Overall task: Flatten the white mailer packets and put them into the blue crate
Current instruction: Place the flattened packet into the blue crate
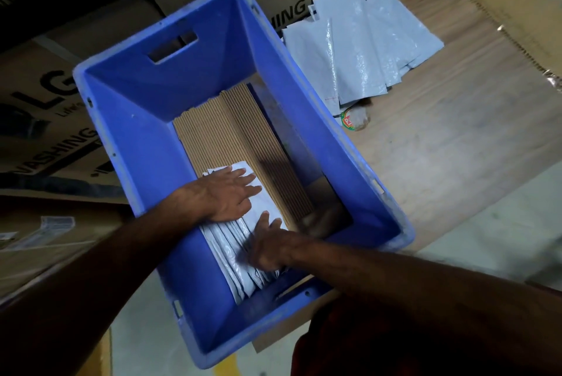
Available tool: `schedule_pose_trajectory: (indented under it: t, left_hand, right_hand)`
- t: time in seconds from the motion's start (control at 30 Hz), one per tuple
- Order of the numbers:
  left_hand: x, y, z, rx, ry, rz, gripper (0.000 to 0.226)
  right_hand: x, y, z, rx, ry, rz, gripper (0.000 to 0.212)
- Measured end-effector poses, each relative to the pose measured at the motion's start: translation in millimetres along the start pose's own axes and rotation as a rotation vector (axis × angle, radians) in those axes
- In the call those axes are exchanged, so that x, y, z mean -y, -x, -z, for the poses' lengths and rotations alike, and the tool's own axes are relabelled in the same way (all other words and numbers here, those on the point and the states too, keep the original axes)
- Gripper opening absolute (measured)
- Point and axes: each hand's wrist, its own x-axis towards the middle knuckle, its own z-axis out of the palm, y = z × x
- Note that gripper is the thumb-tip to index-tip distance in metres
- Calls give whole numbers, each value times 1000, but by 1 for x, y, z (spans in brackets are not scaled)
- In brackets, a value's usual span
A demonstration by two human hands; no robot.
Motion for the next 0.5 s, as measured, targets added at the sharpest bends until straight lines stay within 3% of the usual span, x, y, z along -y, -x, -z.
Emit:
schedule_pose_trajectory:
  t: [0.1,0.17,0.23,0.3,0.5]
  left_hand:
    - [0,19,-6,-111,36,64,74]
    - [-2,33,-9,-305,69,111,84]
    - [-3,41,-13,-524,59,152,68]
    - [-5,49,-11,-626,99,225,59]
    - [-36,68,28,-882,312,429,69]
  right_hand:
    - [-11,18,14,-63,47,128,100]
    - [-17,35,24,-145,86,210,100]
    - [-22,47,34,-285,136,283,93]
    - [-27,62,45,-437,177,370,87]
    - [-50,98,93,-806,260,591,81]
